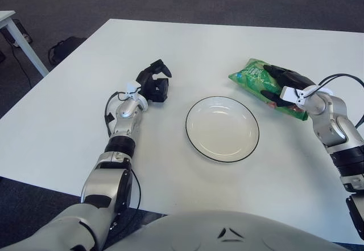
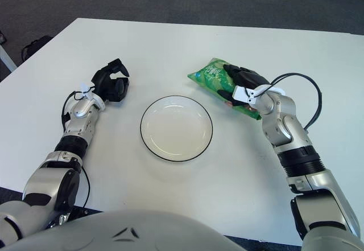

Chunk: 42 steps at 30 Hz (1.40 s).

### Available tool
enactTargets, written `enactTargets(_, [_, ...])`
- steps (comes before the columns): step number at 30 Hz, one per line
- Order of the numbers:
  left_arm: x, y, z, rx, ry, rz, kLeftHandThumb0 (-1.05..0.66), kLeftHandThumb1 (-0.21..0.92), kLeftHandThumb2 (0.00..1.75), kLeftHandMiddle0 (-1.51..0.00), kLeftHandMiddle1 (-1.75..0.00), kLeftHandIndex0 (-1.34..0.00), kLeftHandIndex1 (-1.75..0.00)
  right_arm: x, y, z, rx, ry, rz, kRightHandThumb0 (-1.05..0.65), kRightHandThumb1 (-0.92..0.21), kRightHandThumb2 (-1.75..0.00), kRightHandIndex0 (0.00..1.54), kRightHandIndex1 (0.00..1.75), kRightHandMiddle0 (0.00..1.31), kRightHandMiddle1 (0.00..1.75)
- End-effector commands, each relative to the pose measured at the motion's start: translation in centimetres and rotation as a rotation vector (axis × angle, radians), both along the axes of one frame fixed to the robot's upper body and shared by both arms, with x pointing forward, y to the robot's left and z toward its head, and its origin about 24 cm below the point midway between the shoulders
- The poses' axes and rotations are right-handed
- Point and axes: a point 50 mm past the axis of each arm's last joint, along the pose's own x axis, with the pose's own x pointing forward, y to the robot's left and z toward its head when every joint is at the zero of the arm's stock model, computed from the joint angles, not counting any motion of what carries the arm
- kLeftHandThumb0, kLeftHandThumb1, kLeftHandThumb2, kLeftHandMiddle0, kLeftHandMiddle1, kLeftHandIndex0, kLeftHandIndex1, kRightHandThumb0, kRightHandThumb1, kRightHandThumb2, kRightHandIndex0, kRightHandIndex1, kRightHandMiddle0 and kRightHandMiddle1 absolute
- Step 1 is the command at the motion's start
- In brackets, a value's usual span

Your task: Put the snack into the plate.

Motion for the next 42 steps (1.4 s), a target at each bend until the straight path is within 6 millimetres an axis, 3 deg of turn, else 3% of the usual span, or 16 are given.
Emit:
enactTargets(1, [-2.7, 0.4, -4.7, -0.003, 0.167, 0.008, -0.47, 0.35, 1.27, -1.24, -1.75, -0.58, -1.75, -0.6, -1.2, -1.6, -0.028, 0.065, -0.063, -1.05, -0.92, -0.87, 0.00, 0.00, 0.00, 0.20])
enactTargets(10, [-2.8, 0.4, -4.8, -0.011, 0.166, 0.003, -0.47, 0.35, 1.28, -1.22, -1.75, -0.58, -1.75, -0.4, -2.4, -2.8, -0.057, 0.085, -0.108, -1.04, -0.92, -0.83, 0.00, 0.00, 0.00, 0.22])
enactTargets(16, [-2.8, 0.5, -4.8, -0.013, 0.165, 0.000, -0.47, 0.35, 1.28, -1.21, -1.75, -0.58, -1.75, 0.1, -3.8, -4.4, -0.102, 0.058, -0.131, -0.97, -0.92, -0.71, 0.00, 0.00, 0.00, 0.37])
enactTargets(17, [-2.8, 0.5, -4.8, -0.014, 0.165, 0.000, -0.47, 0.35, 1.28, -1.21, -1.75, -0.58, -1.75, 0.2, -4.0, -4.7, -0.118, 0.041, -0.133, -0.90, -0.88, -0.69, 0.00, 0.15, 0.00, 0.55])
enactTargets(18, [-2.8, 0.5, -4.9, -0.016, 0.165, 0.000, -0.47, 0.35, 1.28, -1.21, -1.75, -0.59, -1.75, 0.3, -4.3, -5.1, -0.141, 0.013, -0.134, -0.88, -0.87, -0.68, 0.00, 0.21, 0.00, 0.62])
enactTargets(19, [-2.8, 0.5, -4.9, -0.018, 0.164, 0.000, -0.47, 0.35, 1.28, -1.21, -1.75, -0.59, -1.75, 0.3, -4.5, -5.4, -0.155, -0.006, -0.133, -0.76, -0.78, -0.71, 0.00, 0.45, 0.00, 0.84])
enactTargets(22, [-2.8, 0.5, -4.8, -0.020, 0.159, 0.007, -0.47, 0.34, 1.28, -1.21, -1.75, -0.59, -1.75, 0.4, -4.7, -5.7, -0.228, -0.086, -0.121, -0.52, -0.54, -0.93, 0.00, 0.96, 0.03, 1.18])
enactTargets(23, [-2.8, 0.4, -4.8, -0.020, 0.158, 0.009, -0.47, 0.34, 1.28, -1.20, -1.75, -0.59, -1.75, 0.4, -4.7, -5.7, -0.247, -0.110, -0.117, -0.33, -0.44, -1.09, 0.00, 1.20, 0.09, 1.33])
enactTargets(24, [-2.8, 0.4, -4.8, -0.018, 0.158, 0.010, -0.47, 0.34, 1.28, -1.20, -1.75, -0.59, -1.75, 0.4, -4.8, -5.7, -0.261, -0.136, -0.114, -0.26, -0.40, -1.16, 0.00, 1.28, 0.11, 1.39])
enactTargets(26, [-2.8, 0.4, -4.8, -0.015, 0.159, 0.010, -0.47, 0.34, 1.28, -1.20, -1.75, -0.59, -1.75, 0.4, -4.8, -5.7, -0.270, -0.171, -0.112, 0.12, -0.54, -1.01, 0.21, 1.56, 0.21, 1.60])
enactTargets(28, [-2.8, 0.4, -4.8, -0.016, 0.158, 0.008, -0.47, 0.34, 1.28, -1.20, -1.75, -0.59, -1.75, 0.4, -4.8, -5.7, -0.261, -0.201, -0.112, 0.26, -0.51, -1.06, 0.33, 1.65, 0.34, 1.67])
enactTargets(29, [-2.8, 0.4, -4.8, -0.017, 0.157, 0.007, -0.47, 0.35, 1.28, -1.20, -1.75, -0.59, -1.75, 0.4, -4.8, -5.6, -0.255, -0.215, -0.112, 0.34, -0.44, -1.15, 0.43, 1.68, 0.48, 1.70])
enactTargets(33, [-2.8, 0.3, -4.7, -0.021, 0.147, 0.007, -0.46, 0.35, 1.27, -1.21, -1.75, -0.58, -1.75, 0.4, -4.9, -5.5, -0.205, -0.252, -0.123, 0.46, -0.30, -1.33, 0.60, 1.73, 0.75, 1.74])
enactTargets(42, [-2.8, 0.3, -4.8, -0.015, 0.146, 0.007, -0.47, 0.34, 1.29, -1.24, -1.75, -0.59, -1.75, 0.5, -5.2, -5.6, -0.129, -0.231, -0.185, 0.50, -0.24, -1.40, 0.66, 1.75, 0.89, 1.75])
